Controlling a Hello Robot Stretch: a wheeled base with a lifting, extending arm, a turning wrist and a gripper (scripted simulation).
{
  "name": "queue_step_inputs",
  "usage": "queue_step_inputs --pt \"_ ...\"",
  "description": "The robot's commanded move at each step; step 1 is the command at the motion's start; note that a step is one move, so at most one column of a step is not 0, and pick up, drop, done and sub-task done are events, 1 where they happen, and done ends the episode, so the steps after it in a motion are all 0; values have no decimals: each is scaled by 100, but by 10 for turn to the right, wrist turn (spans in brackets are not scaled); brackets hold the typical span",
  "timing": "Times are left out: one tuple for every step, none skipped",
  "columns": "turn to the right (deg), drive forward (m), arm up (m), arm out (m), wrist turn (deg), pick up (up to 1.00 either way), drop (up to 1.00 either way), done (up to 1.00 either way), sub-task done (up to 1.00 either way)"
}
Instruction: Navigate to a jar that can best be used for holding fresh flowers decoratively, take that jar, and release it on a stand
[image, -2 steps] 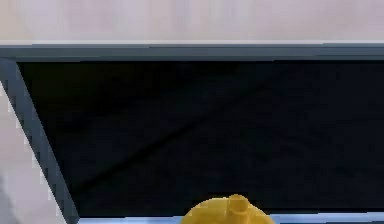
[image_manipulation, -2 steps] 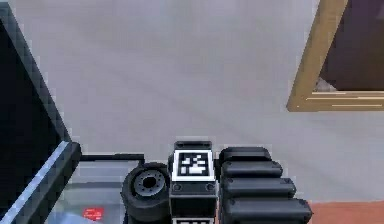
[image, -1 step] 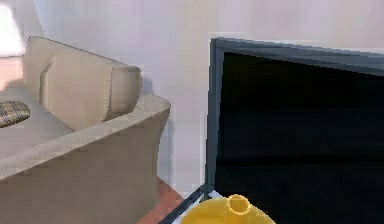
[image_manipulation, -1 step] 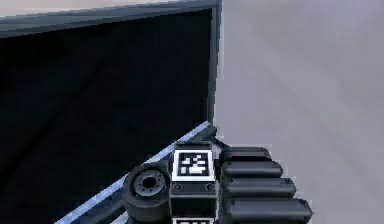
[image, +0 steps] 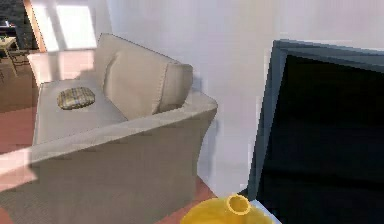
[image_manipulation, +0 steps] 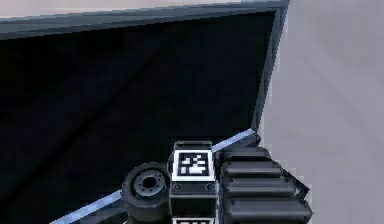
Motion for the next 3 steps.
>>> queue_step_inputs --pt "0 0 0 14 0 0 0 0 0" --pt "0 0 0 0 450 0 0 0 0" --pt "0 0 0 0 450 0 0 0 0"
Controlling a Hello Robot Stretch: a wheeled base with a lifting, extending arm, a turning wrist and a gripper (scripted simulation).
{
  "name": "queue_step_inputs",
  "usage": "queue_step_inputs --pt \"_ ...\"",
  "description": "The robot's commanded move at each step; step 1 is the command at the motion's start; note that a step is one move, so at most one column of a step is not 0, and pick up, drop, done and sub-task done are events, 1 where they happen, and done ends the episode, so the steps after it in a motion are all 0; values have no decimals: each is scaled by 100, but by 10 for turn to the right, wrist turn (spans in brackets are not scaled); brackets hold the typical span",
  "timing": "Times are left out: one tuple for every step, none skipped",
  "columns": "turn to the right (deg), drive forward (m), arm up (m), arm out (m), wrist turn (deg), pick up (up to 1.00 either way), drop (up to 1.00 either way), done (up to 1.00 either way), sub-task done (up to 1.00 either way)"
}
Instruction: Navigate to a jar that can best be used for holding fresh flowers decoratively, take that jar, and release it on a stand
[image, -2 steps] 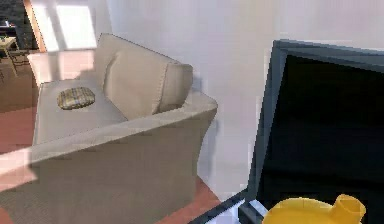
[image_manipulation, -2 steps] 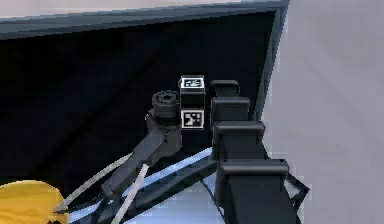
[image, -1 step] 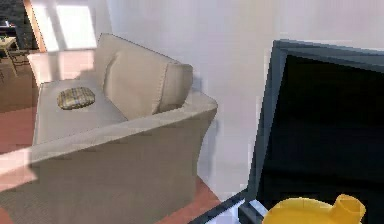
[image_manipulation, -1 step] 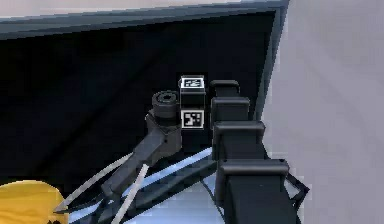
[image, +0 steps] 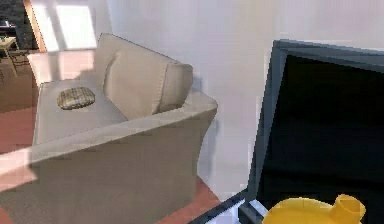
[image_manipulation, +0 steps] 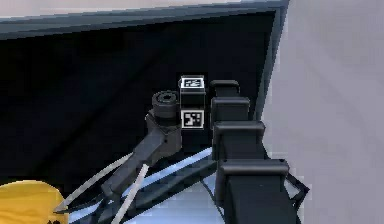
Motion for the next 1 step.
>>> queue_step_inputs --pt "0 0 0 0 0 0 100 0 0"
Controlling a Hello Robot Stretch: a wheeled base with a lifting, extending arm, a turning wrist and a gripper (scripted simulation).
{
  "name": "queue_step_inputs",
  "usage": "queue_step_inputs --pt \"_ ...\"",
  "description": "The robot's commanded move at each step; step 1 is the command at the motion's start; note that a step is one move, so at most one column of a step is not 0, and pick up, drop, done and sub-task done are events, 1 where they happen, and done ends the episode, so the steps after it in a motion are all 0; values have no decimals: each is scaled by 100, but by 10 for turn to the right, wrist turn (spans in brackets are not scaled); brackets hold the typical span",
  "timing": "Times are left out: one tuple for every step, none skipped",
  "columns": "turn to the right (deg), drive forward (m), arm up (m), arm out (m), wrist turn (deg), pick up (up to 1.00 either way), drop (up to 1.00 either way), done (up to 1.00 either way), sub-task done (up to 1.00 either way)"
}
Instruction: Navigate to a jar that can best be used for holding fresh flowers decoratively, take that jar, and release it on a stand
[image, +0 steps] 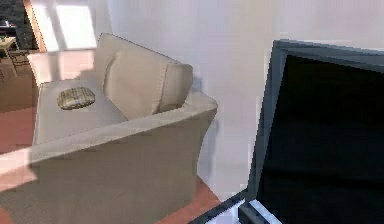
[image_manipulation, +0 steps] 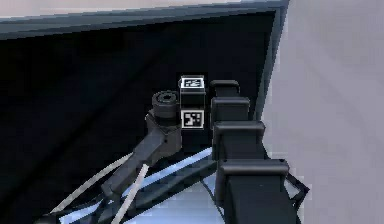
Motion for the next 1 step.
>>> queue_step_inputs --pt "0 0 0 -10 0 0 0 0 0"
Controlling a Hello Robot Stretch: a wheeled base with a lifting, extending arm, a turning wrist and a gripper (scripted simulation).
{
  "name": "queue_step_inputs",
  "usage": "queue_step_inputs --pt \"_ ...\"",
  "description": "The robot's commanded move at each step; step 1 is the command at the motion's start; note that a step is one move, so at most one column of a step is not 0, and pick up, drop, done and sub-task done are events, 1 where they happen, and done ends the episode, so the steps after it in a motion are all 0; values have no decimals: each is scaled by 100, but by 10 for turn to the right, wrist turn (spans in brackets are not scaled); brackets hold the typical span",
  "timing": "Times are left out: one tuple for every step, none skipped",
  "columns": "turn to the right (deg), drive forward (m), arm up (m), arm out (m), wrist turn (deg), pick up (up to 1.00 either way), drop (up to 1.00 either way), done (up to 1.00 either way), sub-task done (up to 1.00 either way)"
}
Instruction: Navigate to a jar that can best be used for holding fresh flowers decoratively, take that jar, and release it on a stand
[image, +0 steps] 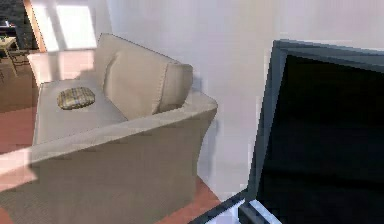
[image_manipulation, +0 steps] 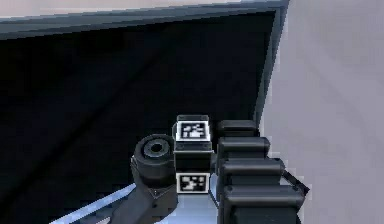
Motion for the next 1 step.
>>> queue_step_inputs --pt "0 0 0 0 0 0 0 100 0"
